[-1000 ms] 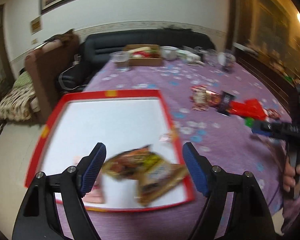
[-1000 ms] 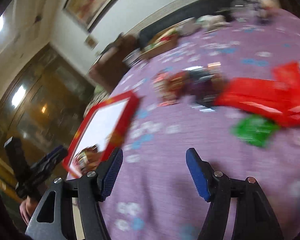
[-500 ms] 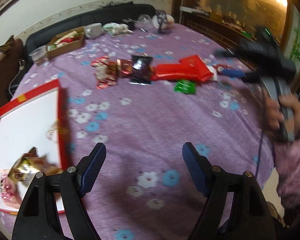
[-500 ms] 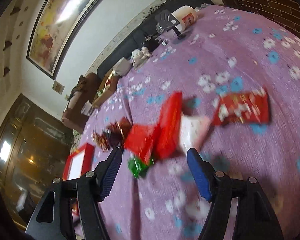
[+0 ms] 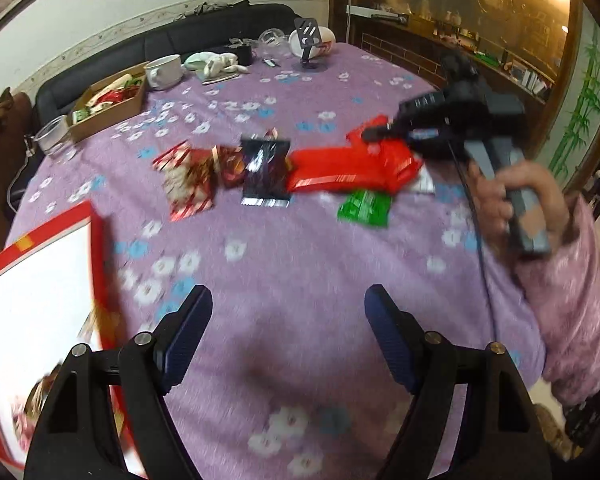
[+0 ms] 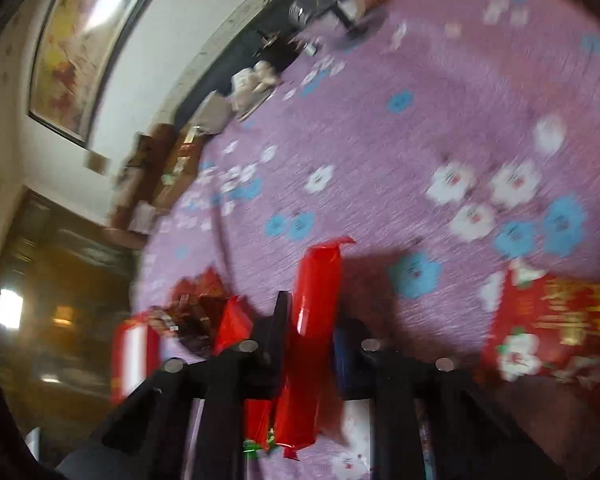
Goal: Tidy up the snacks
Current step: 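Grasp a long red packet with the right tool and the other with the left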
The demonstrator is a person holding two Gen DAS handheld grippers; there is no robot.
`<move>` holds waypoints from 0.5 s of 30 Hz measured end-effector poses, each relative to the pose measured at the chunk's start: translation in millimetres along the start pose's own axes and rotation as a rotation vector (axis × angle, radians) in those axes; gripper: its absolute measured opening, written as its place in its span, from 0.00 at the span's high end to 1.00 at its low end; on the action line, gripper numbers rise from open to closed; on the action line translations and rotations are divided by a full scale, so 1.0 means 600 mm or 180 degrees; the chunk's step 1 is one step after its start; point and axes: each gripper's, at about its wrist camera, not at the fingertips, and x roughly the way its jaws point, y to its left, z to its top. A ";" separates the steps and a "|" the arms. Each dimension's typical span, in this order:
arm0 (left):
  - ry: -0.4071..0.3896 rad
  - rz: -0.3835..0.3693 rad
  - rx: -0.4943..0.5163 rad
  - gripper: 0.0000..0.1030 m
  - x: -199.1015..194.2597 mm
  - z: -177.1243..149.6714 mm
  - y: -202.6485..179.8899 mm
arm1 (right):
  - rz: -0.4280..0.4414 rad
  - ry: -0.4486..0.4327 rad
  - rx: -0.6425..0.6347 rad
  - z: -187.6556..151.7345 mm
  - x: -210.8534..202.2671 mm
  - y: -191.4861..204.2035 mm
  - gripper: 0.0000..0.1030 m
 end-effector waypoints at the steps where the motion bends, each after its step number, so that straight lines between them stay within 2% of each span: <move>1: 0.0015 -0.0068 -0.0053 0.24 0.008 0.009 -0.001 | 0.0035 0.0008 0.0042 0.003 0.001 -0.009 0.83; 5: 0.0118 -0.0370 -0.0447 0.24 0.050 0.054 -0.008 | 0.0300 0.0029 0.0145 0.006 -0.004 -0.024 0.85; 8: 0.0104 -0.0494 -0.0773 0.24 0.063 0.079 -0.004 | 0.0345 0.0358 -0.0077 -0.008 0.027 0.004 0.84; 12: 0.0010 -0.0159 -0.0925 0.24 0.049 0.077 0.024 | 0.0569 0.0818 -0.0567 -0.054 0.064 0.068 0.85; 15: -0.0018 -0.0006 -0.1094 0.24 0.037 0.062 0.052 | 0.0900 0.1073 -0.0853 -0.082 0.069 0.106 0.85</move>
